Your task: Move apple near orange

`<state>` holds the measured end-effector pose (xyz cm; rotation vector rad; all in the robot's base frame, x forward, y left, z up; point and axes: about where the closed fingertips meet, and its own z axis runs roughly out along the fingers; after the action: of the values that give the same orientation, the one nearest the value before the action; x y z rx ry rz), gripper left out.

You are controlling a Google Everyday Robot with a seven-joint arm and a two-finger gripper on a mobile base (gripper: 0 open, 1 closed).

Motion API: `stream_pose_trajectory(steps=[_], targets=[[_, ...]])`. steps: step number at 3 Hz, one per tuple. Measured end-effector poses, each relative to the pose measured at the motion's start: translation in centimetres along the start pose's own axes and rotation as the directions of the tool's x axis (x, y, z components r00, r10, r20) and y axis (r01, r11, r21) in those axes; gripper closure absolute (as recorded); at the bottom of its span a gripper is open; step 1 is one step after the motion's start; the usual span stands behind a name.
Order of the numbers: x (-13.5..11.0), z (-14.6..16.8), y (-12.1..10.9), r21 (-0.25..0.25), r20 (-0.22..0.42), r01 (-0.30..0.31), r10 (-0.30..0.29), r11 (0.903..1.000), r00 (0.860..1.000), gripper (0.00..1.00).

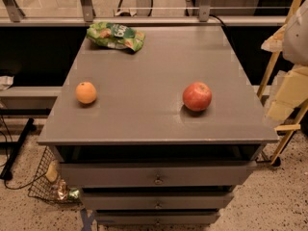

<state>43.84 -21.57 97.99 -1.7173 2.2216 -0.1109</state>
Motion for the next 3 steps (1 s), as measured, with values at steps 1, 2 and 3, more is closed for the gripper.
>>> stream_pose_trajectory(steps=[1, 2, 3], targets=[[0.0, 0.0, 0.0, 0.0, 0.0, 0.0, 0.0, 1.0, 1.0, 0.0], [-1.4, 0.7, -1.7, 0.015, 0.087, -0.024, 0.022, 0.9996, 0.996, 0.0], [-4.9, 2.9, -4.8, -0.011, 0.237, -0.069, 0.07, 0.9975, 0.969, 0.0]])
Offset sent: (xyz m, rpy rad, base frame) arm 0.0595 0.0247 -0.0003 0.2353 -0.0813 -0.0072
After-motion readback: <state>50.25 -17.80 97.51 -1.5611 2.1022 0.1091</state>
